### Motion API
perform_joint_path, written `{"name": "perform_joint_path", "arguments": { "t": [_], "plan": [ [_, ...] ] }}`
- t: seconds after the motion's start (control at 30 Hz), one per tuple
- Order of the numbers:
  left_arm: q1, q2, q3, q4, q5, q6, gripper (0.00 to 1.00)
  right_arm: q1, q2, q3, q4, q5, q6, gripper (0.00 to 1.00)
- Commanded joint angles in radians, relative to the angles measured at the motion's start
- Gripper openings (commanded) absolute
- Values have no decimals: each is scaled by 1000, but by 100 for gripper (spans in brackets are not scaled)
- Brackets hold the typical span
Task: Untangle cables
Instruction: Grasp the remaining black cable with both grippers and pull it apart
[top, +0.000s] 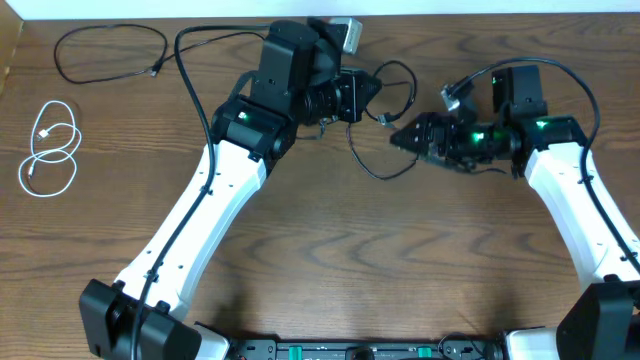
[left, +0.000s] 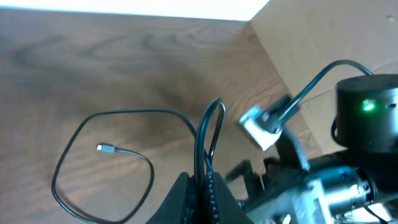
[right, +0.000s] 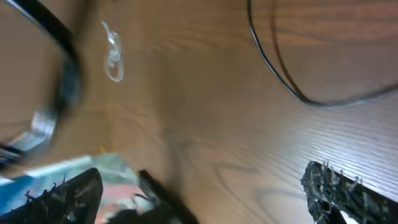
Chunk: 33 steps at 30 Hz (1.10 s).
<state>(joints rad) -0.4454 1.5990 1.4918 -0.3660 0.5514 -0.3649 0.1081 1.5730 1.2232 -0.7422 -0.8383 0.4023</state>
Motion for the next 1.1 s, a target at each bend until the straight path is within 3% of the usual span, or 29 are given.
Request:
{"name": "perform_joint_path", "arguments": {
  "t": [0.0, 0.03, 0.13, 0.17, 0.27, 0.37, 0.67, 1.07],
  "plan": [
    [2, -6, 8, -39, -58, -72, 7, -26, -6, 13, 53, -128, 127, 99],
    [2, -6, 8, -53, -85, -75, 7, -27, -6, 13, 67, -156, 129, 91],
    [2, -5, 8, -83, -138, -81, 8, -23, -6, 13, 93, -201, 151, 39],
    [2, -5, 8, -87, -150, -87, 7, -19, -6, 13, 93, -201, 157, 26],
    [2, -5, 8, -99, -202, -101, 8, 8, -6, 13, 97, -214, 158, 1],
    [2, -5, 8, -145, -297, -200, 7, 41, -6, 13, 115, -220, 158, 1],
    [0, -5, 8, -172, -297, -301, 7, 112, -11, 13, 288, -264, 233, 1],
    [0, -5, 8, -172, -135, -314, 7, 138, -11, 13, 311, -158, 264, 1]
  ]
}}
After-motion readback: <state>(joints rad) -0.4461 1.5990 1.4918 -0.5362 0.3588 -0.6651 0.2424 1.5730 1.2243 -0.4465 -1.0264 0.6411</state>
